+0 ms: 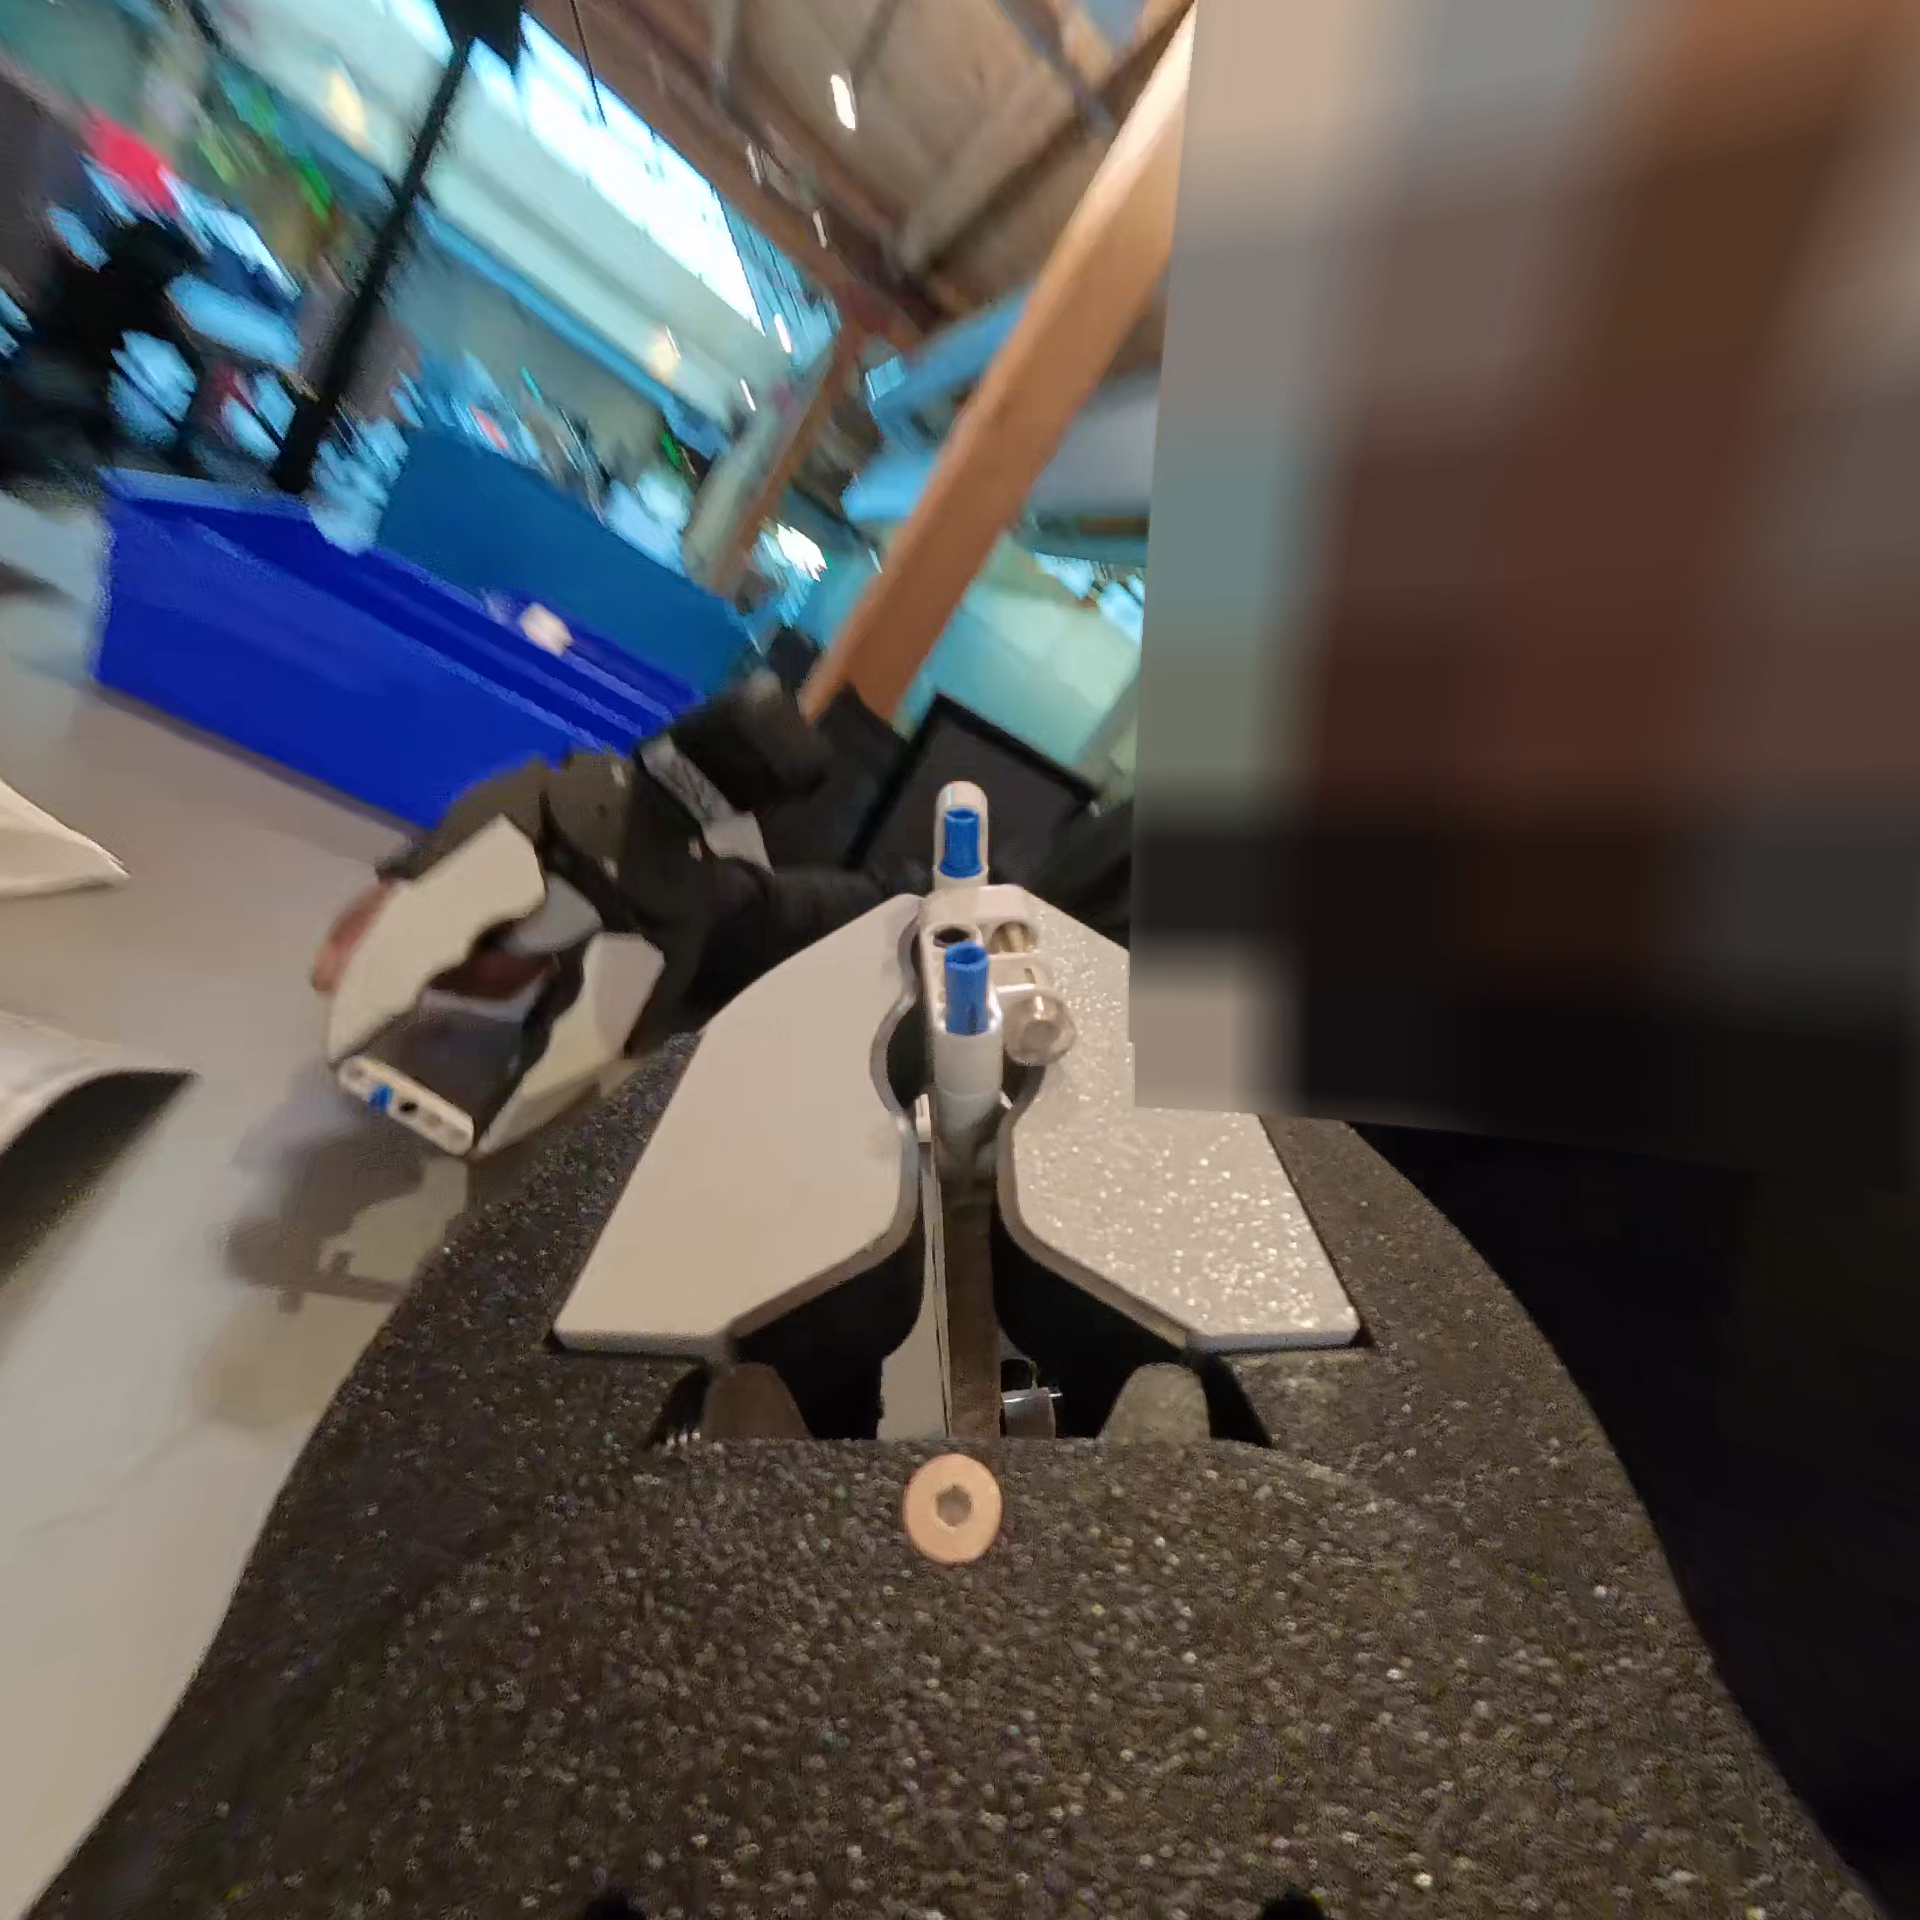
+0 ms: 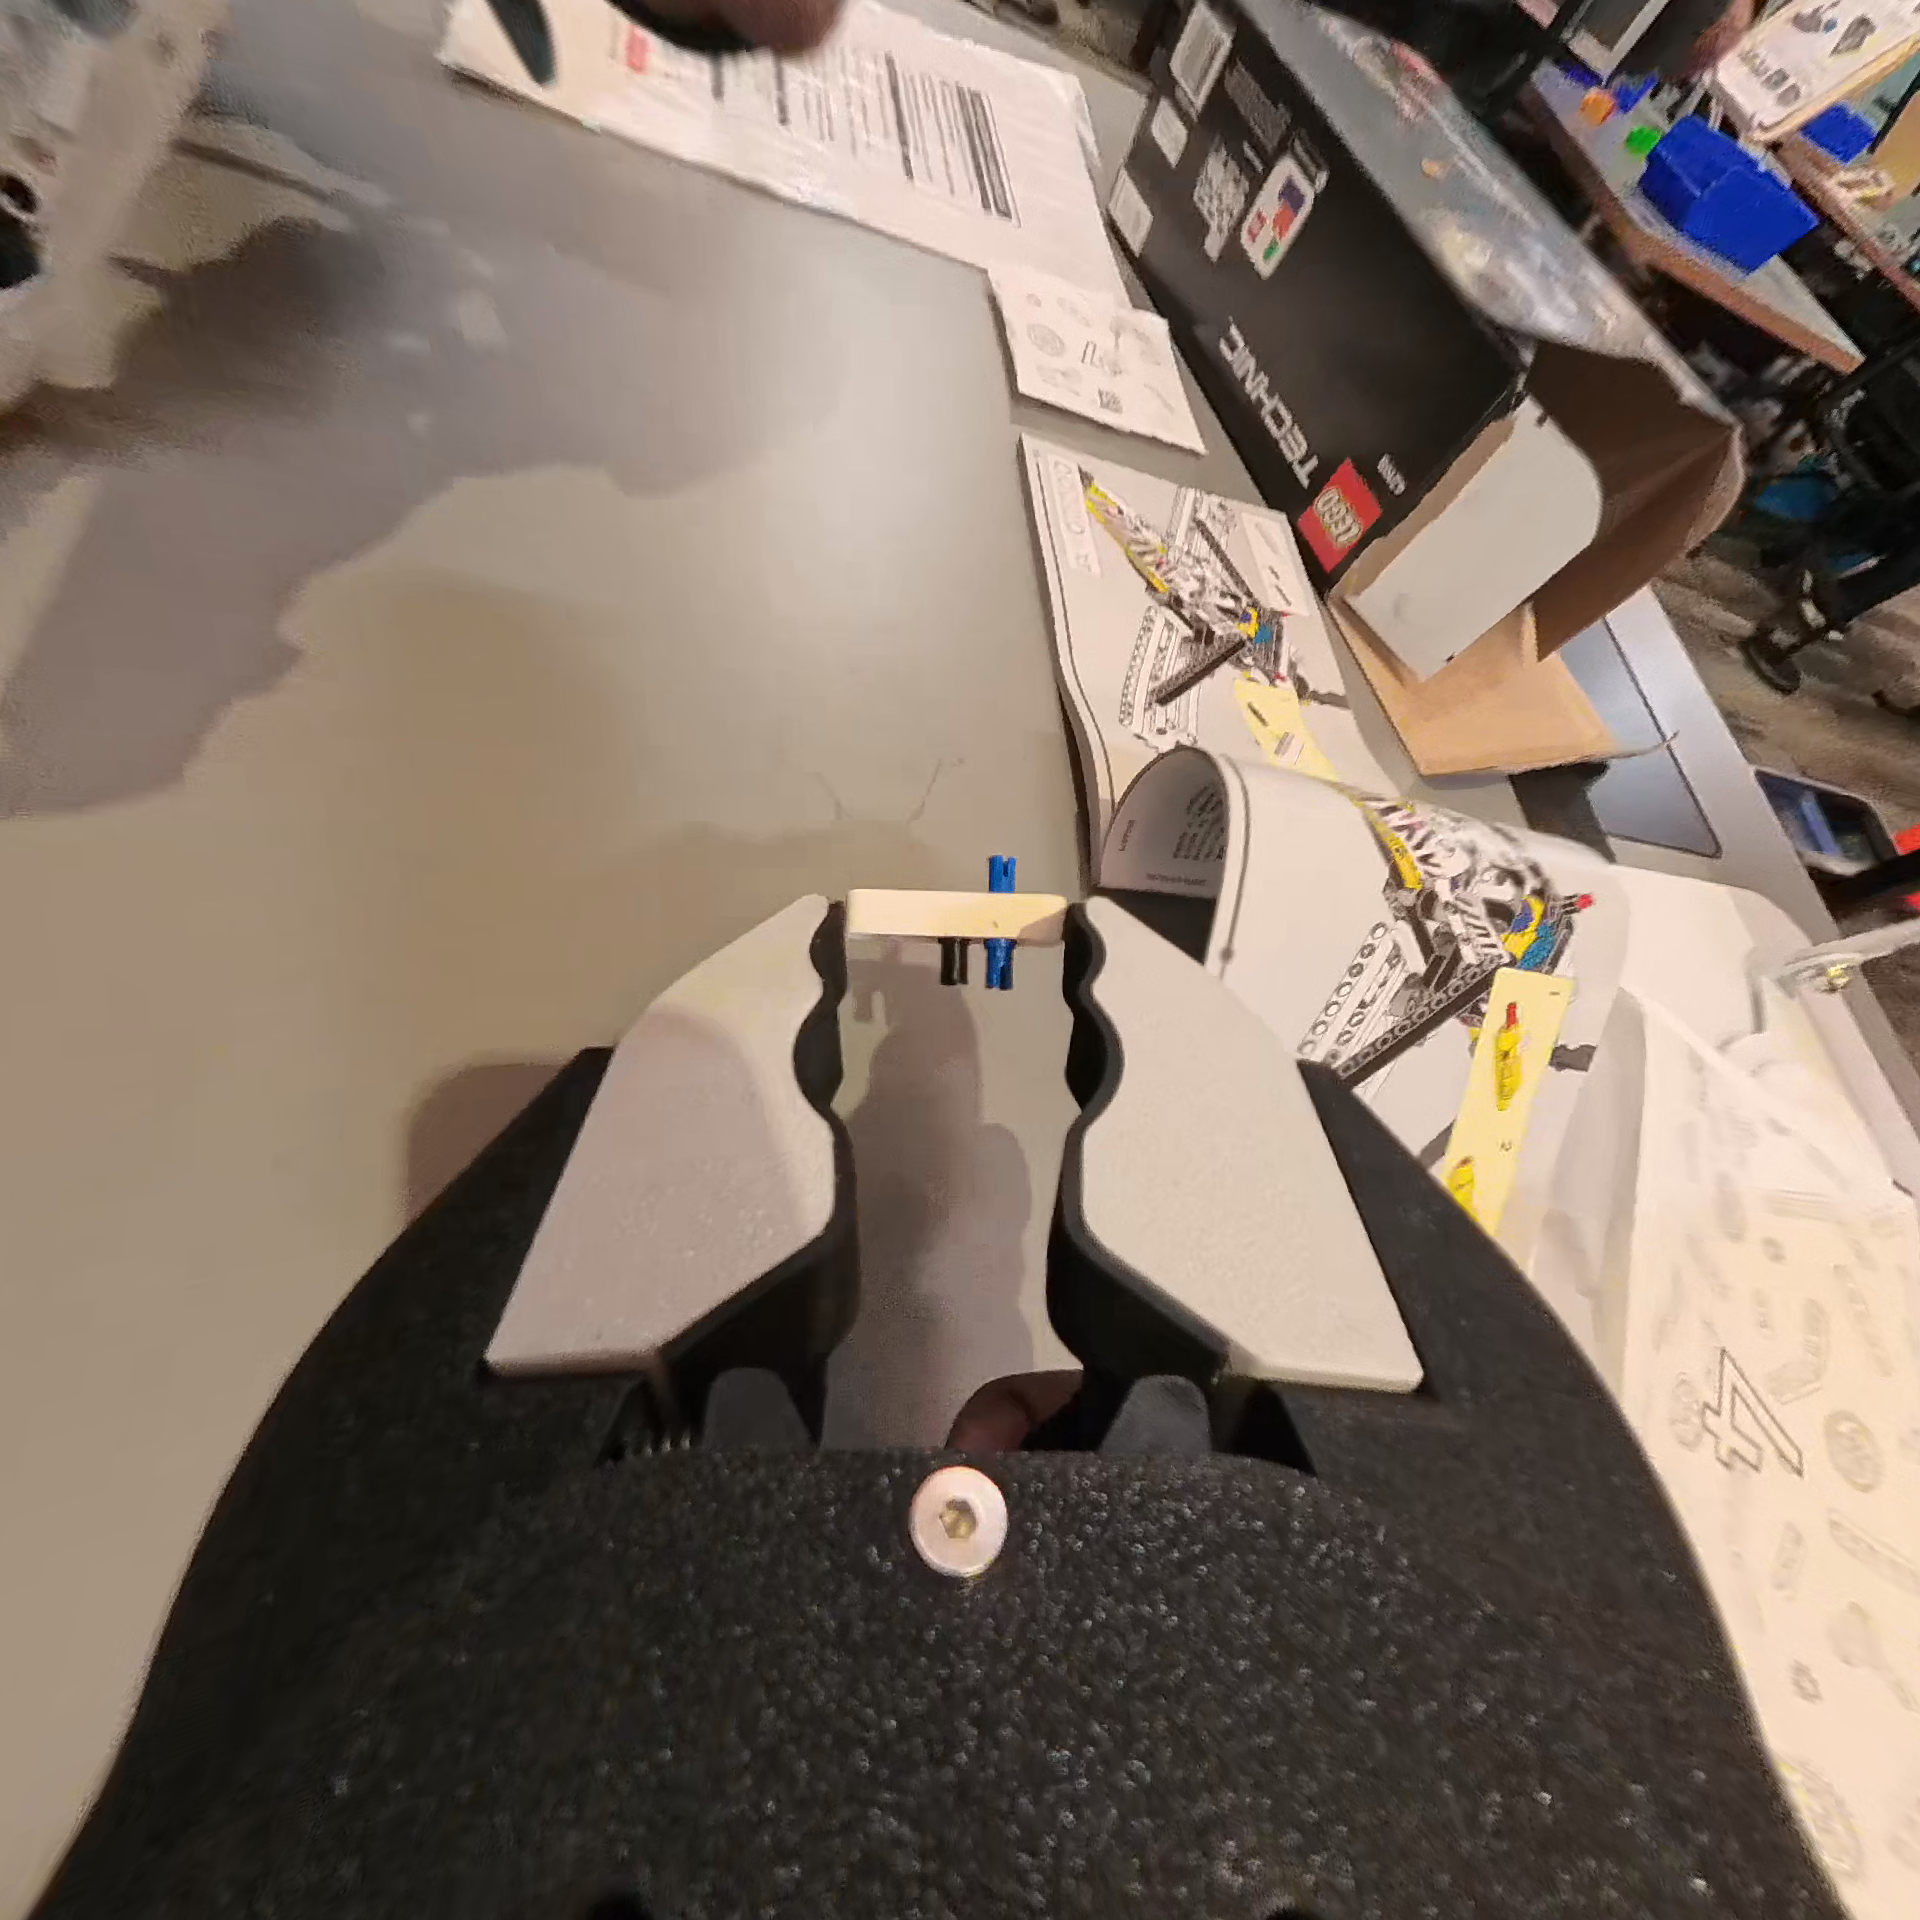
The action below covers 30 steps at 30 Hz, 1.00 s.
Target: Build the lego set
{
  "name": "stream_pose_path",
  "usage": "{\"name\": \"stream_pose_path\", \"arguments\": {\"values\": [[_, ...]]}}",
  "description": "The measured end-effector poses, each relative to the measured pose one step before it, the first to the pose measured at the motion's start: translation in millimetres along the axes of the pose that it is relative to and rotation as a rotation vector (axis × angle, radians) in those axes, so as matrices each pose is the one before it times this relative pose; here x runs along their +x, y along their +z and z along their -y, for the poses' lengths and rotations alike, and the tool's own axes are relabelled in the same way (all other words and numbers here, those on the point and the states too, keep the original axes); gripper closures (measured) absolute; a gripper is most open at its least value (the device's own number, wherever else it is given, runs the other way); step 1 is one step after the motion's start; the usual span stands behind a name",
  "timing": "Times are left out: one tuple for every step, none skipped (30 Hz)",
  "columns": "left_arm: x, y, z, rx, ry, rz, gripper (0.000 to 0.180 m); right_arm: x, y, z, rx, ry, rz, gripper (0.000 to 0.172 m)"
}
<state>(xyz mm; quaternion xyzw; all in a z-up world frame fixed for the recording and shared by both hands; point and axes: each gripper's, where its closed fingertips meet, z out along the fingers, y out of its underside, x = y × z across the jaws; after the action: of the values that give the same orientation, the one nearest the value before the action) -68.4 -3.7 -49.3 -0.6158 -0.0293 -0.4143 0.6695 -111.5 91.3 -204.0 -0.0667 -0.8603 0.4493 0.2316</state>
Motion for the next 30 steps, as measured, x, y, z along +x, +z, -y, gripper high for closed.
{"name": "stream_pose_path", "arguments": {"values": [[-4.65, 6.84, -5.69, -0.0709, -0.0323, -0.0179, 0.173, -0.86, -5.44, 3.46, 0.0118, -0.0068, 0.0099, 0.132], [-6.34, 8.36, -4.89, -0.0626, -0.0207, -0.0091, 0.173, -1.0, -5.55, 3.0, 0.0092, -0.0088, 0.007, 0.132], [-6.53, 10.01, -4.05, -0.0512, -0.0258, -0.0127, 0.173, -0.95, -5.51, 2.61, 0.006, -0.0102, 0.0037, 0.132], [-7.01, 11.62, -4.97, -0.0507, -0.0381, -0.0187, 0.173, -1.42, -5.62, 2.4, 0.0049, -0.0125, 0.0033, 0.132], [-8.34, 12.87, -6.08, -0.054, -0.0437, -0.0196, 0.173, -2.43, -5.61, 2.07, 0.0045, -0.014, 0.0071, 0.132], [-9.45, 13.54, -6.97, -0.053, -0.0437, -0.0184, 0.173, -3.37, -5.85, 1.53, 0.0028, -0.0138, 0.0107, 0.132], [-10.78, 13.92, -7.62, -0.0517, -0.0459, -0.0157, 0.173, -4.16, -6.16, 1.03, 0.0025, -0.0141, 0.0118, 0.132], [-11.41, 13.95, -7.64, -0.0483, -0.0442, -0.0147, 0.172, -5.3, -6.4, 0.38, 0.0028, -0.0132, 0.0143, 0.132], [-11.62, 13.64, -7.27, -0.0443, -0.0445, -0.0131, 0.172, -6.11, -6.69, -0.41, 0.0017, -0.0103, 0.0171, 0.132], [-11.38, 13.15, -6.7, -0.0406, -0.042, -0.0113, 0.172, -6.7, -6.7, -0.98, 0.0012, -0.0077, 0.0159, 0.132], [-9.66, 12.46, -5.93, -0.0369, -0.0362, -0.0139, 0.171, -7.31, -6.61, -1.66, -0.0006, -0.0069, 0.0163, 0.132], [-8.15, 11.48, -5.51, -0.0372, -0.0308, -0.0139, 0.171, -8.1, -6.46, -2.1, -0.0038, -0.0087, 0.0181, 0.132], [-7.48, 10.34, -5.23, -0.04, -0.0202, -0.0041, 0.171, -8.08, -6.1, -2.76, -0.0073, -0.0118, 0.0153, 0.132], [-6.05, 9.08, -4.84, -0.0424, -0.0096, -0.0009, 0.171, -7.15, -5.69, -2.94, -0.0104, -0.0144, 0.0094, 0.132], [-1.1, 7.02, -2.34, -0.0363, -0.0056, -0.0157, 0.171, -6.46, -5.18, -2.52, -0.0101, -0.0177, 0.0066, 0.132], [1.89, 5.11, 0.4, -0.0247, 0.0114, -0.0192, 0.171, -6.16, -4.43, -1.49, -0.0074, -0.0199, 0.0094, 0.132], [-2.09, 4.6, -0.88, -0.0341, 0.0044, 0.0048, 0.17, -5.83, -3.59, -1.09, -0.0079, -0.0186, 0.013, 0.132], [-3.59, 4.57, -1.72, -0.0408, -0.0138, 0.0035, 0.17, -4.57, -2.78, -0.86, -0.0086, -0.0165, 0.0106, 0.132], [-1.64, 4.21, -0.86, -0.032, -0.0114, -0.0127, 0.17, -3.67, -2.21, -0.92, -0.0085, -0.0145, 0.0077, 0.132], [-2.24, 4.22, -0.6, -0.0266, -0.0126, -0.0107, 0.17, -3.68, -1.63, -0.96, -0.0065, -0.0121, 0.0095, 0.132], [-3.81, 4.09, -1.59, -0.0336, -0.0258, -0.0023, 0.17, -3.65, -1.19, -1.31, -0.0061, -0.0082, 0.0093, 0.132], [-1.01, 3.27, 0.12, -0.0246, -0.0173, -0.0103, 0.17, -3.77, -0.91, -1.73, -0.0061, -0.0061, 0.0079, 0.132], [0.14, 2.77, 0.91, -0.0167, 0.0, -0.0084, 0.17, -3.94, -0.64, -1.78, -0.0059, -0.0054, 0.0089, 0.132], [-0.79, 3.22, -0.09, -0.0206, -0.0089, -0.0045, 0.171, -3.91, -0.53, -1.41, -0.0044, -0.0047, 0.0096, 0.132], [-1.21, 3.38, -0.62, -0.0213, -0.0125, -0.003, 0.171, -3.63, -0.33, -0.54, 0.0006, -0.0036, 0.0094, 0.132], [-0.56, 2.81, 0.12, -0.0153, -0.0034, -0.0013, 0.171, -3.61, -0.32, 0.48, 0.0048, -0.0013, 0.0115, 0.132], [-0.19, 2.75, 0.13, -0.0125, -0.0007, -0.0013, 0.171, -2.73, -0.21, 0.62, 0.0062, -0.0011, 0.0088, 0.132], [-0.27, 2.64, 0.02, -0.0115, -0.0022, -0.0018, 0.171, -2.15, -0.12, 0.76, 0.0082, 0.0004, 0.0083, 0.132], [-0.12, 2.42, 0.04, -0.0099, 0.0, -0.0007, 0.171, -2.05, -0.17, 0.85, 0.0102, 0.0047, 0.0108, 0.132], [-0.26, 2.17, -0.08, -0.0089, 0.0001, 0.0006, 0.171, -2.0, -0.18, 0.66, 0.0109, 0.0063, 0.0129, 0.132]]}}
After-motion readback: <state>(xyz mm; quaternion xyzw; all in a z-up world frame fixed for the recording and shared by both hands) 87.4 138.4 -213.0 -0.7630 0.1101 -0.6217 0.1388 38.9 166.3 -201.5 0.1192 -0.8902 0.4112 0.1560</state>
